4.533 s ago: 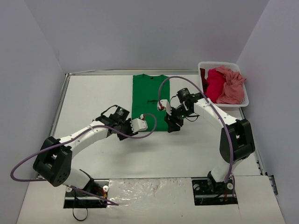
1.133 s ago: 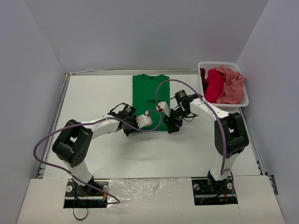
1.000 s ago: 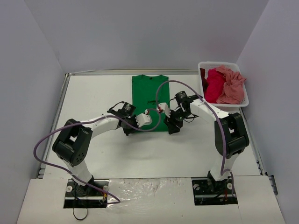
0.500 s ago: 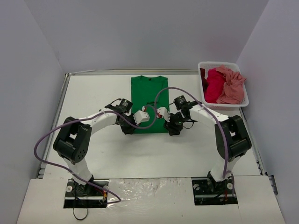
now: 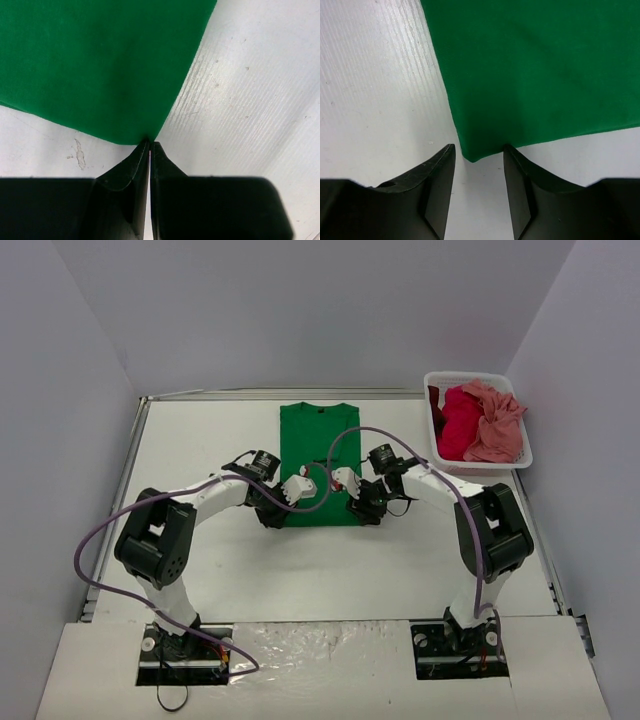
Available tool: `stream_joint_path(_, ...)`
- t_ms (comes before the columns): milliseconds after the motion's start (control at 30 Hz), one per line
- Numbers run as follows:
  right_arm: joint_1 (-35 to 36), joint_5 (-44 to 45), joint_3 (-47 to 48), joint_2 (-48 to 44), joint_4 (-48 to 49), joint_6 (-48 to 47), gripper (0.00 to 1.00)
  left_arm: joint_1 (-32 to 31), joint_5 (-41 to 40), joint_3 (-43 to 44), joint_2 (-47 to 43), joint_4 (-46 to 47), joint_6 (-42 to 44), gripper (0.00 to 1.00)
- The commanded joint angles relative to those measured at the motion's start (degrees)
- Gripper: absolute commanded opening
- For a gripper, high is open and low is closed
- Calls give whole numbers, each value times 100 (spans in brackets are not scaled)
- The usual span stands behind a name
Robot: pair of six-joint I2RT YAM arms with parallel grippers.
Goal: Fold and stack the t-shirts
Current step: Grab one side of the 2/3 rectangular tshirt with both arms
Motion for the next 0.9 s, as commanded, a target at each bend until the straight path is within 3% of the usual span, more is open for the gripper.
stream_joint_path(0,-36,-78,91,-88,-129,151,39,26,313,235,-64,-87,-74,2)
stream_joint_path(367,-704,-1318,-375,-1177,-129,530,43,114,726,164,-179,37,-249,2)
stream_joint_path(867,-493,-800,-893,-1328,196,-138,43,237,963,376,6,-183,-258,2)
